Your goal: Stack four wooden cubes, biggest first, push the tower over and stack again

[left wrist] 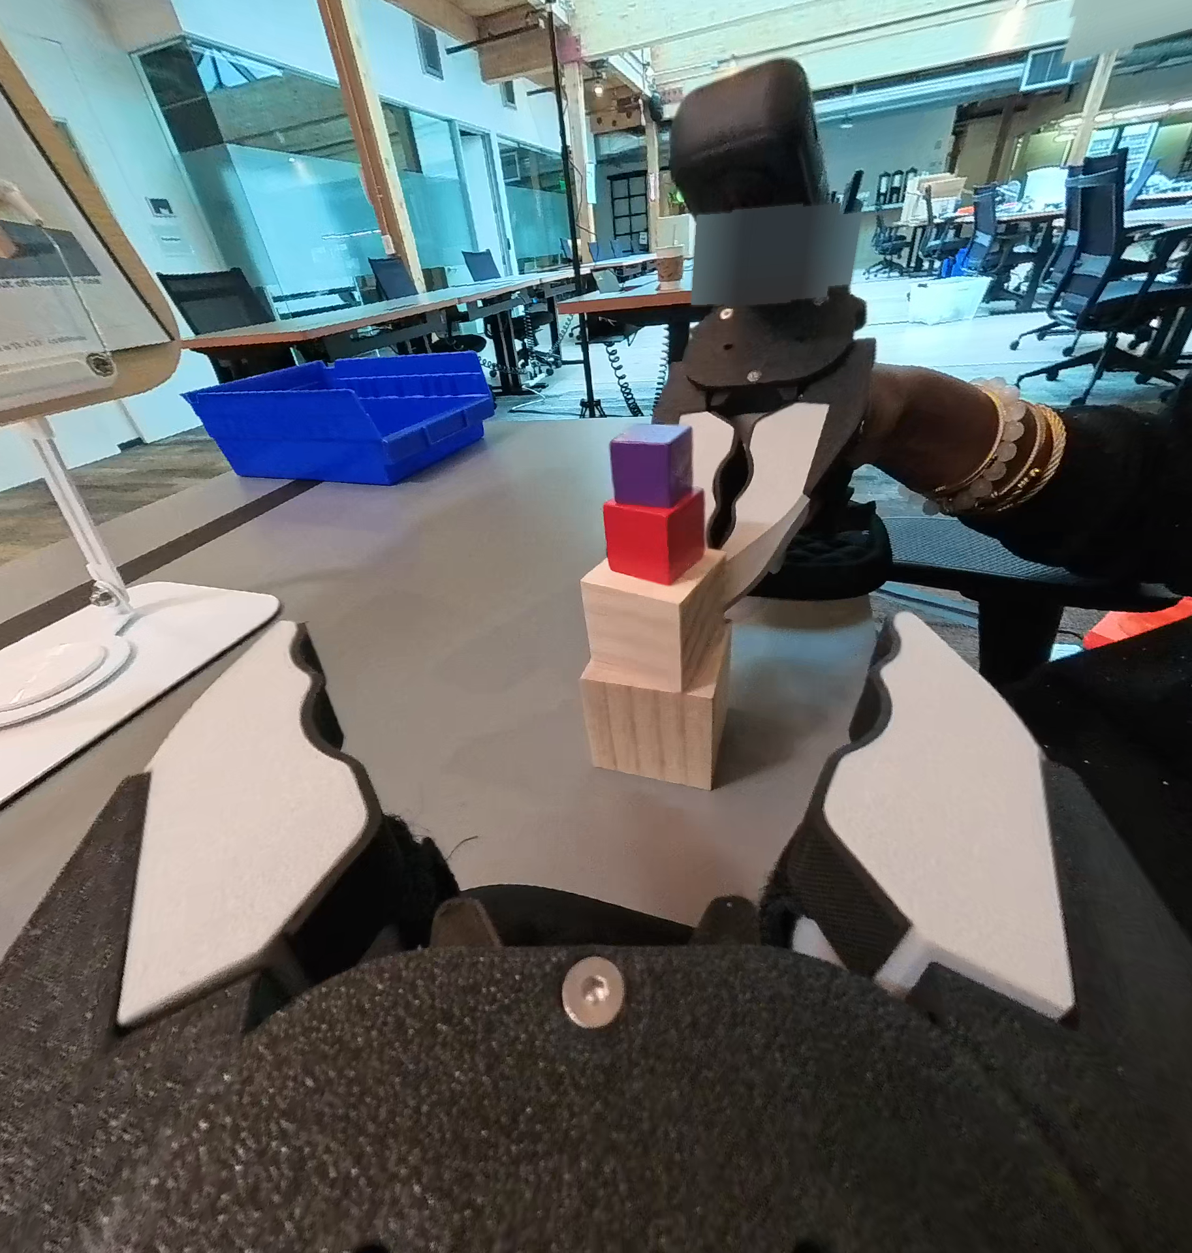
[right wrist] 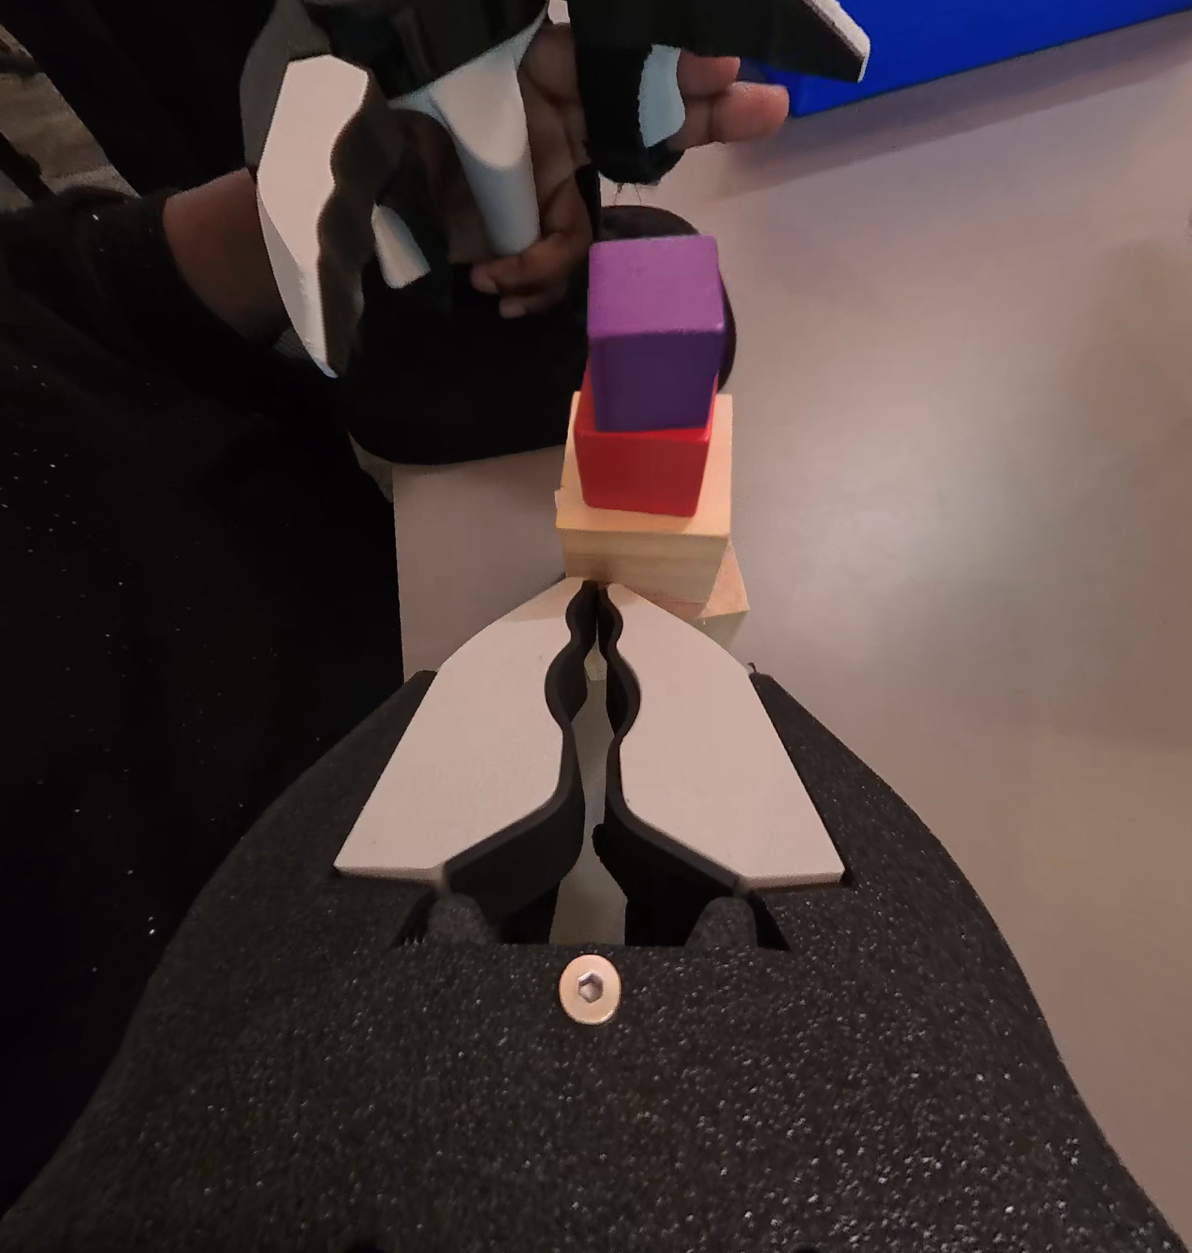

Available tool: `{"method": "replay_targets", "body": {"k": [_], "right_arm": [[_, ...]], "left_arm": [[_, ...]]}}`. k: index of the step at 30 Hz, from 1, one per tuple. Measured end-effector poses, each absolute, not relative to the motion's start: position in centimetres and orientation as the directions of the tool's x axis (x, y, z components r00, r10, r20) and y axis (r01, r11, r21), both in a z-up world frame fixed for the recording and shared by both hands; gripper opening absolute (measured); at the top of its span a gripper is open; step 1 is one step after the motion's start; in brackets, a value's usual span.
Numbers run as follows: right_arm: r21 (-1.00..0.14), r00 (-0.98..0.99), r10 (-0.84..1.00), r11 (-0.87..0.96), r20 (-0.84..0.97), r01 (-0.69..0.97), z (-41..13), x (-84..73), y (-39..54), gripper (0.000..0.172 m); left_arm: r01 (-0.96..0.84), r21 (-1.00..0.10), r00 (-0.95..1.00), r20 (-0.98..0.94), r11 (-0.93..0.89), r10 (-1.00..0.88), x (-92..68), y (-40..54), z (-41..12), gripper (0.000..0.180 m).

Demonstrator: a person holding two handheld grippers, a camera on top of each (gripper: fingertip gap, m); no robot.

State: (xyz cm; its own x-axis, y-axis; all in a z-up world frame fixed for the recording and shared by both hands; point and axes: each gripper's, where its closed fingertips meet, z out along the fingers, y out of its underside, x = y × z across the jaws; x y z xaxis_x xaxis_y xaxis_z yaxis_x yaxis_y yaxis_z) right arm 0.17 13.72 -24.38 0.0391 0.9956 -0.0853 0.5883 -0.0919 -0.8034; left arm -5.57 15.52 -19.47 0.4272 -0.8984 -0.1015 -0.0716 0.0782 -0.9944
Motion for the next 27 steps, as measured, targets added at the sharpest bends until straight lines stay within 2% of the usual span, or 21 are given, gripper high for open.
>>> {"method": "replay_targets", "body": {"k": [16,27], "right_arm": [[-0.835,0.01,0.992,-0.11,-0.124,0.539,-23.2,-2.3,13.9,0.0],[-0.885,0.01,0.998,-0.064,-0.067,0.462,-21.8,-2.9,14.7,0.0]], "left_arm": [[-0.055,-0.995,0.47,-0.104,0.089,-0.876,-6.0,15.9,-19.1,0.146],[-0.046,-0.994,0.478,-0.108,0.098,-0.872,-6.1,16.0,-19.0,0.146]]}}
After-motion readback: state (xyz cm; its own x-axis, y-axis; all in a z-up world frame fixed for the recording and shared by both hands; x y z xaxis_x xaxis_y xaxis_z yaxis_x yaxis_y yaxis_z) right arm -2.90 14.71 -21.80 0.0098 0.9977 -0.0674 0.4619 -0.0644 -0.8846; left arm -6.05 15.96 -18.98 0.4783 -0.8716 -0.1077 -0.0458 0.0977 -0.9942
